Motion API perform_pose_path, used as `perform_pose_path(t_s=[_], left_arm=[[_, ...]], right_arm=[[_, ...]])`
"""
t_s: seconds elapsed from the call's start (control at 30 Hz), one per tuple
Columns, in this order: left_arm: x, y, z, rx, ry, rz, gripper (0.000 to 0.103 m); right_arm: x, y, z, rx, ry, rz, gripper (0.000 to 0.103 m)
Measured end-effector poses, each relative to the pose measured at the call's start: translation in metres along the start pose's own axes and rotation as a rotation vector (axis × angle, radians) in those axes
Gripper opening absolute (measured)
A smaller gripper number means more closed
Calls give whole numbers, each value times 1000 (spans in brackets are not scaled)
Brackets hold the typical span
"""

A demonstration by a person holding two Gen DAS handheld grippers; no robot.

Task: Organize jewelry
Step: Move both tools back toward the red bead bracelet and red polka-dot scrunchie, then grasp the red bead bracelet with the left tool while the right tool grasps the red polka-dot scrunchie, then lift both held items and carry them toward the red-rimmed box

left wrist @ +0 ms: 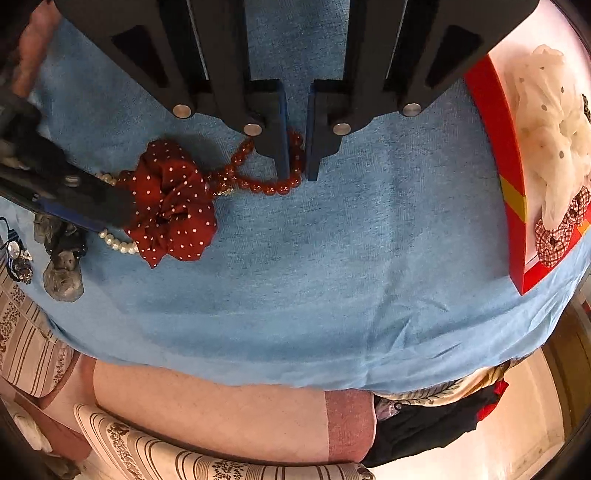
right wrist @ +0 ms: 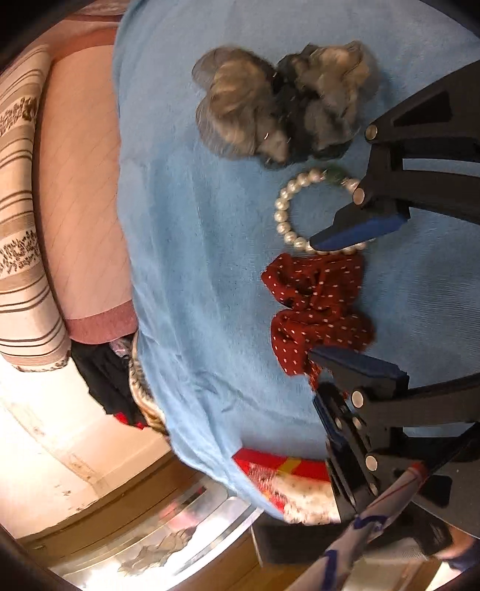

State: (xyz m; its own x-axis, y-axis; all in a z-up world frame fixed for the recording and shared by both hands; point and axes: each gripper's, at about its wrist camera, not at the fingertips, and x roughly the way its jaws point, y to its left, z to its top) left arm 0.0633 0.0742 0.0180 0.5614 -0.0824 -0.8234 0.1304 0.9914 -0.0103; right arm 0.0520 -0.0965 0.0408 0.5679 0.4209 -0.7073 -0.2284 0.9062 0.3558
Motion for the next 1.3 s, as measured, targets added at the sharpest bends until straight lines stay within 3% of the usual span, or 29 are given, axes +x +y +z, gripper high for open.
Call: perform_pose_path(t_s=[0.03, 0.07, 0.1, 0.17, 0.4, 0.57, 1.3], left_arm=[[0, 1, 0, -2, 1, -4, 7], [-1, 1, -1, 0, 1, -8, 7], [-1, 2, -1, 1, 0, -12, 7], [-2, 6, -1, -13, -3, -27, 7], [-17, 12, 5, -51, -67, -76, 7], [-37, 16, 8, -76, -119, -121, 7], [-110, 33, 3, -89, -276, -174, 7]], right_arm=[[9, 3, 0, -23, 28, -11, 51], [14, 5, -1, -36, 39, -25, 38], [16, 6, -2, -46, 45, -35, 17], [12, 6, -3, -53, 34, -34, 12], [-43, 3, 6, -37, -115, 10, 11], [-66, -1, 10, -18, -167, 29, 11], [-76, 19, 1, -73, -189, 31, 11]])
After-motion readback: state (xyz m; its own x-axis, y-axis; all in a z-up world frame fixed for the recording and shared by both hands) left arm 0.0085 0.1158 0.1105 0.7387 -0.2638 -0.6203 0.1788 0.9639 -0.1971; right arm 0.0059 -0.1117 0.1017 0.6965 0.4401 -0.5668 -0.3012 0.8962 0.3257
